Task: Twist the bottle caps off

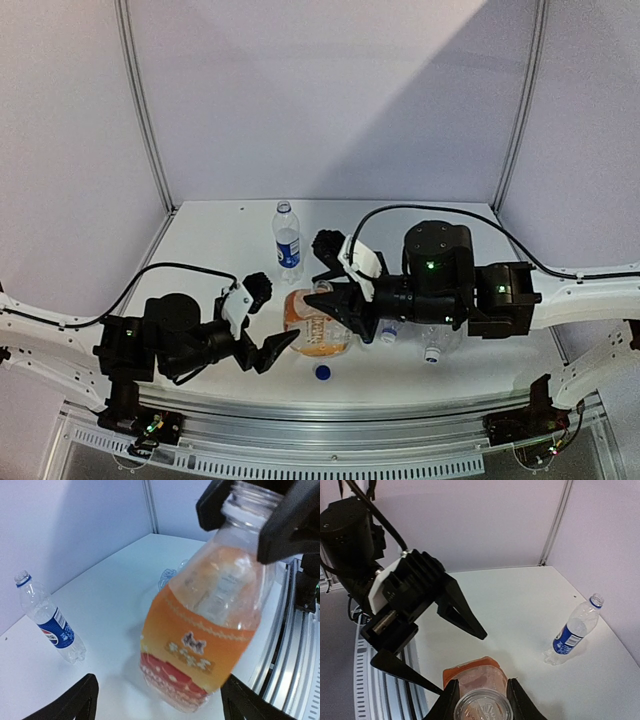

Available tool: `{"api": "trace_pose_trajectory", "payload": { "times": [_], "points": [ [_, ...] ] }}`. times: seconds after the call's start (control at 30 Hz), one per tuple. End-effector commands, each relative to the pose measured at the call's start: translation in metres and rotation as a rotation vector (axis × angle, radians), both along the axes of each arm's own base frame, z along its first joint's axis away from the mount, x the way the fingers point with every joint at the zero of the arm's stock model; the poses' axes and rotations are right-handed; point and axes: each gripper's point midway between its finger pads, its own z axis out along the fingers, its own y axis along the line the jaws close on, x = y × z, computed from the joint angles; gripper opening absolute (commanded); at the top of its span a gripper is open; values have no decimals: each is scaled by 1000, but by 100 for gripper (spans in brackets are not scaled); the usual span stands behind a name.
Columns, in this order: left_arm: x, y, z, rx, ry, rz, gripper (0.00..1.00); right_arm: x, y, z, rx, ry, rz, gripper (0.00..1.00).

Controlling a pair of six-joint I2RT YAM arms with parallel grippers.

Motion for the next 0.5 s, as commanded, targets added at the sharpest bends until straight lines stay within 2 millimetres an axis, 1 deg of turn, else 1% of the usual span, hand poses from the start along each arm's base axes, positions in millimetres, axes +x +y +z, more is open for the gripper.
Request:
{"api": "trace_pose_trajectory", "payload": {
  "times": [0.0, 0.1, 0.2, 0.33, 0.4, 0.47],
  "points": [
    [13, 11, -2, 12, -14, 87, 87, 34, -20, 12, -21, -72, -195, 0],
    [15, 15, 0, 7, -15, 110, 87, 62, -29, 9, -15, -73, -289, 0],
    [17, 22, 6, -18, -20, 132, 87, 95, -41, 13, 75, -36, -376, 0],
    [19, 33, 13, -53, -31, 170, 87, 138, -62, 25, 208, 14, -478, 0],
    [20, 36, 16, -67, -33, 181, 87, 154, -66, 31, 239, 1, -516, 0],
    [20, 39, 19, -87, -30, 187, 87, 170, -60, 27, 222, -15, -549, 0]
  ]
}}
